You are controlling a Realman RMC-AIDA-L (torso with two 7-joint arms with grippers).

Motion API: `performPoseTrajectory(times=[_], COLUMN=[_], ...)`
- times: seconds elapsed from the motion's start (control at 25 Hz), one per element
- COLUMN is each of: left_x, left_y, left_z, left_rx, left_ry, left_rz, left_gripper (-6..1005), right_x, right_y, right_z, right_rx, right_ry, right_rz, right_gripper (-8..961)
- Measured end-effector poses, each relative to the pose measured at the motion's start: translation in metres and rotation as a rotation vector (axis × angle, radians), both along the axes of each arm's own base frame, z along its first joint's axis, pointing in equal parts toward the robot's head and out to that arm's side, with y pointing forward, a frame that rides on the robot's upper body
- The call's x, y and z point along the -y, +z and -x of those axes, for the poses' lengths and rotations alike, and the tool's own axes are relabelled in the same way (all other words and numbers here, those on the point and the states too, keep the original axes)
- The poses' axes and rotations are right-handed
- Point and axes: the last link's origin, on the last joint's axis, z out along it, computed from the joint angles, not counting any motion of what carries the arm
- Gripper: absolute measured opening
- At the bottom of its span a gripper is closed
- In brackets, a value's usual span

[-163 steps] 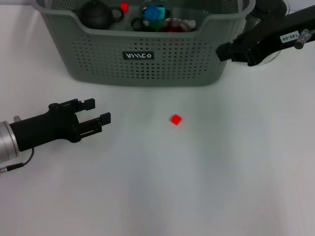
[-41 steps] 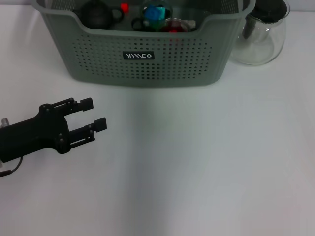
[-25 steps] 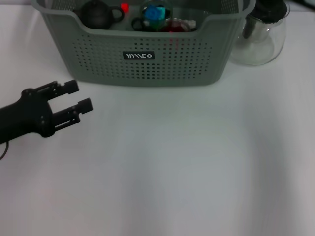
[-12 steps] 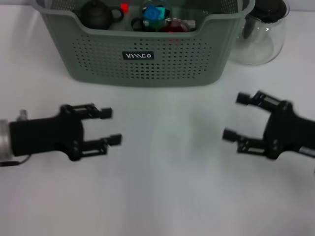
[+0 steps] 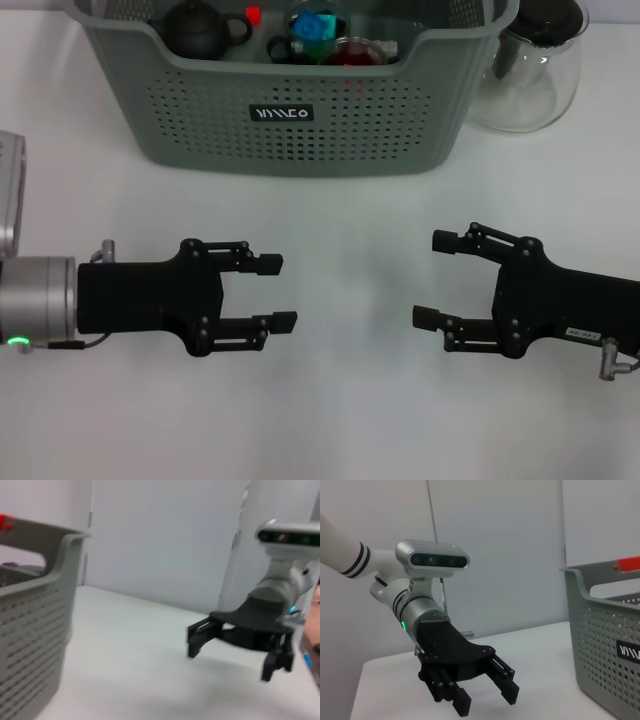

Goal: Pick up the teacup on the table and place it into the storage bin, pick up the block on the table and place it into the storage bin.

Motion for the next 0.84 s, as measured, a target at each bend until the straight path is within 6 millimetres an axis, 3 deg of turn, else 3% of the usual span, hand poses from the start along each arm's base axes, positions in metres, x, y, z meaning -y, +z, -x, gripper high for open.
performPoseTrajectory(times=[0.24, 0.44, 0.64, 0.84], left_x=[0.004, 0.001, 0.008, 0.015], left_y=[-0.005, -0.01, -0.014, -0.013], left_z=[-0.008, -0.006, -0.003, -0.004], left_rx=[0.048, 0.026, 0.017, 0.036], left_ry=[-0.008, -0.002, -0.059, -0.088], left_rz=[0.026, 0.004, -0.027, -0.019], left_gripper=[669, 726, 873, 873], right_x=[0.001, 0.002, 0.003, 0.003], right_y=[-0.001, -0.001, -0.001, 0.001], right_z=[0.0, 0.0, -0.002, -0.004], right_rx=[-0.005, -0.005, -0.005, -0.011], right_ry=[-0.001, -0.004, -0.009, -0.025], right_rz=[0.004, 0.005, 0.005, -0.01], right_gripper=[927, 928, 928, 928])
